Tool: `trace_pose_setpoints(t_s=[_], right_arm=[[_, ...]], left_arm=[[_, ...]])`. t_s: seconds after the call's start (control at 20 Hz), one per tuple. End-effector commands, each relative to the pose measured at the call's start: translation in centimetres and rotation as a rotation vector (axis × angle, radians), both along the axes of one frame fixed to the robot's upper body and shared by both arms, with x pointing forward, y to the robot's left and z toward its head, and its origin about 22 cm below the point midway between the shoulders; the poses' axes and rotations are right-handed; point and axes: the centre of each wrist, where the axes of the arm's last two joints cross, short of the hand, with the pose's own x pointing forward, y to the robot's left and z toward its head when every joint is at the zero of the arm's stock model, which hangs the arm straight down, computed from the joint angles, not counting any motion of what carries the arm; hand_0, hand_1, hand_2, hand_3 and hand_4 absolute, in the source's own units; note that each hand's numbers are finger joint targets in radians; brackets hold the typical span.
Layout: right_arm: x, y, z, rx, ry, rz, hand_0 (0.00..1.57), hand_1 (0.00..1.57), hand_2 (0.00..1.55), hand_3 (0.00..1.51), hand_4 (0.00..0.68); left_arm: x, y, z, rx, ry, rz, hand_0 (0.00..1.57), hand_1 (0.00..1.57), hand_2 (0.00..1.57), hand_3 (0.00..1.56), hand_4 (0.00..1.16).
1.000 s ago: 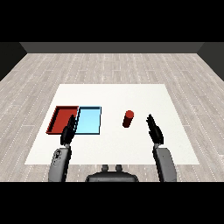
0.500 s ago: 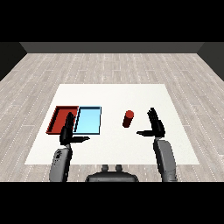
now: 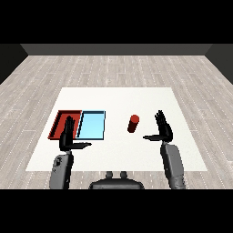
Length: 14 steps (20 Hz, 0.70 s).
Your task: Pick the red can and put it in the red box
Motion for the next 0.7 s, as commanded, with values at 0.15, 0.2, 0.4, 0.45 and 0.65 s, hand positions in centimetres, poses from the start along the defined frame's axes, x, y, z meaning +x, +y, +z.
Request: trace_pose_setpoints(t_s=[0.15,0.2,0.4,0.45,0.65], right_arm=[[0.4,-0.1,-2.0,0.014,-0.006,0.001,0.00,0.00,0.00,0.00,0.000],[0.3,0.7,-1.5,-0.001,-0.017,0.008,0.00,0.00,0.00,0.00,0.000],[3.7,0.6,-0.6,0.036,0.007,-0.011,0.00,0.00,0.00,0.00,0.000],[1.6,1.6,-2.1,0.022,-0.009,0.015,0.00,0.00,0.00,0.00,0.000],[2.6,-0.4,-1.4,0.026,0.013,-0.004,0.00,0.00,0.00,0.00,0.000]], left_arm=[[0.9,-1.5,-1.5,-0.014,-0.025,-0.013,0.00,0.00,0.00,0.00,0.00],[1.2,0.8,0.2,-0.006,-0.010,0.002,0.00,0.00,0.00,0.00,0.00],[-0.2,-1.1,-1.1,0.030,-0.037,-0.008,0.00,0.00,0.00,0.00,0.00],[-0.2,-2.0,-1.2,0.023,-0.018,-0.015,0.00,0.00,0.00,0.00,0.00],[-0.6,0.2,-1.1,-0.009,-0.004,-0.021,0.00,0.00,0.00,0.00,0.00]])
